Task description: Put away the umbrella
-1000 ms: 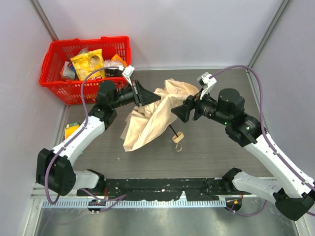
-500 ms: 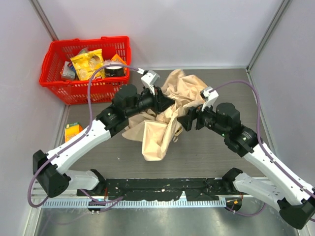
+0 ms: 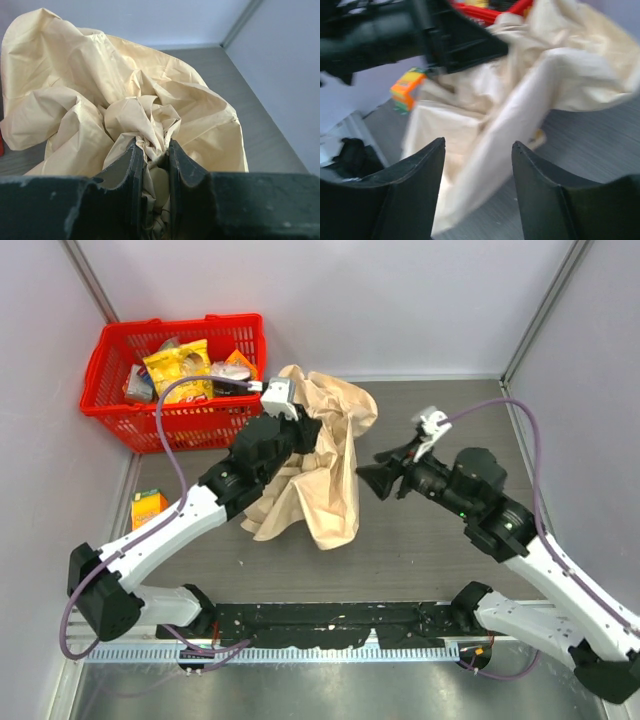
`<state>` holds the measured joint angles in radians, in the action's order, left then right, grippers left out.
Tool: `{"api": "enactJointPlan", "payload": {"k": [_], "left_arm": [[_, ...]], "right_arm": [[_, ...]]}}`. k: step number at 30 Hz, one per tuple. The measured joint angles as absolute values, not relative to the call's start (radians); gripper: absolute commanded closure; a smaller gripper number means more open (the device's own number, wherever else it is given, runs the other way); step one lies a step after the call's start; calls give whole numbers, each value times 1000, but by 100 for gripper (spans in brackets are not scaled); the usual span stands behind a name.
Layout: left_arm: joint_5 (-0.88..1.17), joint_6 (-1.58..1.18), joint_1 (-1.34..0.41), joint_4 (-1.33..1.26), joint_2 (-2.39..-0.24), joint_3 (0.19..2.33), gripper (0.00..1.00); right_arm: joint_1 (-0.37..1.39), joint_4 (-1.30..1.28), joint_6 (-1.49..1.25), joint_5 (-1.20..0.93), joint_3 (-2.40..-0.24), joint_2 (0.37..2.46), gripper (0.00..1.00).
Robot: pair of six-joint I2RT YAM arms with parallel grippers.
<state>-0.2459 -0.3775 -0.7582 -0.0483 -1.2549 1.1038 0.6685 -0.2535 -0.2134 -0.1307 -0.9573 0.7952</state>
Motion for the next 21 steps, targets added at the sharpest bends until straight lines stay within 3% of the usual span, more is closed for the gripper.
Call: {"api": "enactJointPlan", "payload": {"k": [6, 12, 21], "left_arm": [[-398, -525, -757, 46, -1369, 1253, 100], [-427, -703, -757, 149, -1386, 1288, 100], [-376, -863, -757, 287, -1386, 1291, 100]], "right_arm": [[942, -90, -231, -221, -987, 982, 71], [1043, 52, -204, -207, -928, 1103, 86], [1043, 196, -110, -107, -901, 1260, 97]]}}
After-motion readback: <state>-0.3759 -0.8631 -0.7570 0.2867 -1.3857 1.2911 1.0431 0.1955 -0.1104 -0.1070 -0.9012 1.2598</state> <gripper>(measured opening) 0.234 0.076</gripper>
